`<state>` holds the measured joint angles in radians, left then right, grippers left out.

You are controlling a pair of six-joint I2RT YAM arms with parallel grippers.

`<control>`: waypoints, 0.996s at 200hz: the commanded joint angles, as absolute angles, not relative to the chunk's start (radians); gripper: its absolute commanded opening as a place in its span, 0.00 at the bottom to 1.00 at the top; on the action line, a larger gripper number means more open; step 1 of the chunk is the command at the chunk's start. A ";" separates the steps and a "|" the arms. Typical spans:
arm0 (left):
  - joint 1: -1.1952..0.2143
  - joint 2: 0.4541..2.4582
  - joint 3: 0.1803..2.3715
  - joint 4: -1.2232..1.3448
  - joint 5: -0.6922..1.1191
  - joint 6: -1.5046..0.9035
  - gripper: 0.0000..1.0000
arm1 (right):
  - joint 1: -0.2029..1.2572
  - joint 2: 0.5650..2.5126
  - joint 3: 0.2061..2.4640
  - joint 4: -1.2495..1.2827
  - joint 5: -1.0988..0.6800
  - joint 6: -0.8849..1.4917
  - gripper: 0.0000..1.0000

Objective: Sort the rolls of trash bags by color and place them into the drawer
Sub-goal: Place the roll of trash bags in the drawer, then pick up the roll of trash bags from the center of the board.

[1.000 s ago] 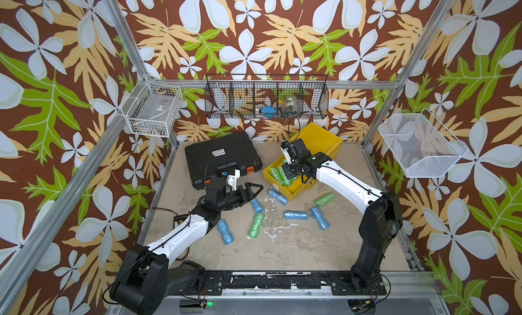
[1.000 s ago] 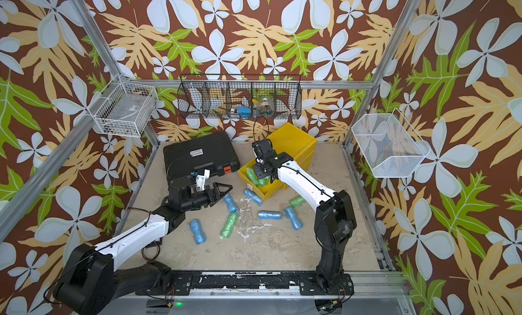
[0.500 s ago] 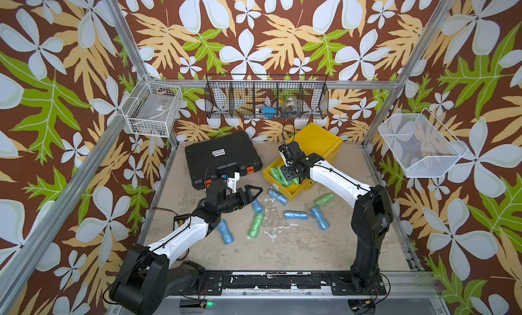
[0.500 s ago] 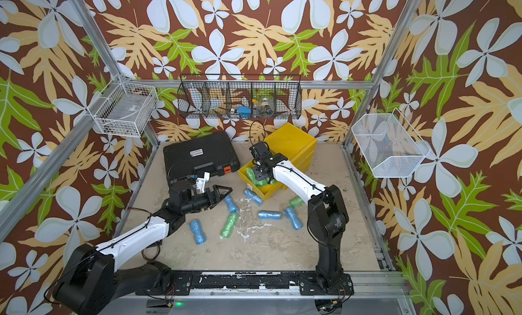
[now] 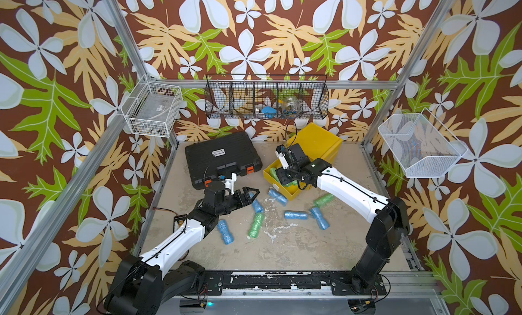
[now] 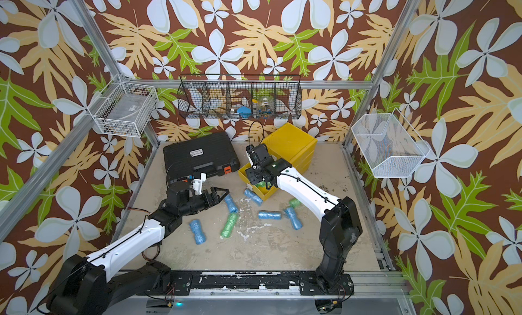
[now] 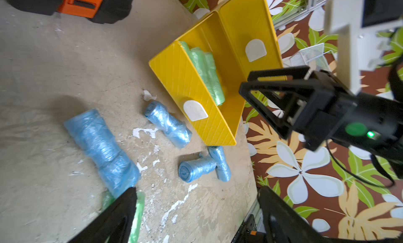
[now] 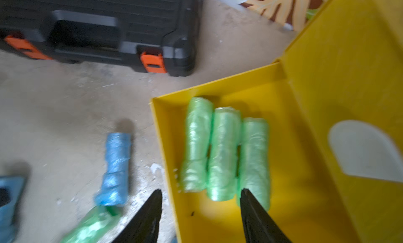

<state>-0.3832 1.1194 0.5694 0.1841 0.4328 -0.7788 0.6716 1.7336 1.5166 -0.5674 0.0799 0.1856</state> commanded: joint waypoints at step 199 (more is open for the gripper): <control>-0.180 0.909 0.477 -0.014 0.372 -0.641 0.91 | 0.930 1.875 1.158 -0.187 -0.278 0.545 0.75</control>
<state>-0.1833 0.9295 0.4881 -0.0093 0.3706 -0.6449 0.9264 1.8309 1.1099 -0.1947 -0.2646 0.5640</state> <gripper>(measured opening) 0.911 0.754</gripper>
